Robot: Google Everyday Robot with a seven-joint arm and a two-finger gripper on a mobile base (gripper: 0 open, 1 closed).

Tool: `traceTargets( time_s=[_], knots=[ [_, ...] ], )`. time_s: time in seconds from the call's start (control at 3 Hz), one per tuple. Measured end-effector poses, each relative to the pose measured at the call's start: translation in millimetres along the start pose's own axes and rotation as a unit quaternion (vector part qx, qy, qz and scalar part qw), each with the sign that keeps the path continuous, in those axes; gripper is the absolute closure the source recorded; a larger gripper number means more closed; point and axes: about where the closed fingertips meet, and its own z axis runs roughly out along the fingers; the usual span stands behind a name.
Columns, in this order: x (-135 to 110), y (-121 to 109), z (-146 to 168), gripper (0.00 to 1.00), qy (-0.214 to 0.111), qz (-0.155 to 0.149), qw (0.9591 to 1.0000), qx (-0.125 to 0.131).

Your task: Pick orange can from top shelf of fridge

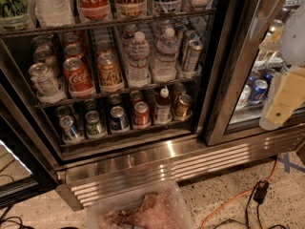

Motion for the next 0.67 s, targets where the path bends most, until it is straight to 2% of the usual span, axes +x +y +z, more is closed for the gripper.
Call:
traceTargets(
  time_s=[0.33,0.67],
  knots=[
    [0.0,0.0,0.0,0.00,0.000,0.000,1.0000,0.000],
    [-4.9,-5.2,1.0,0.00,-0.023,0.012,0.9997,0.004]
  ],
)
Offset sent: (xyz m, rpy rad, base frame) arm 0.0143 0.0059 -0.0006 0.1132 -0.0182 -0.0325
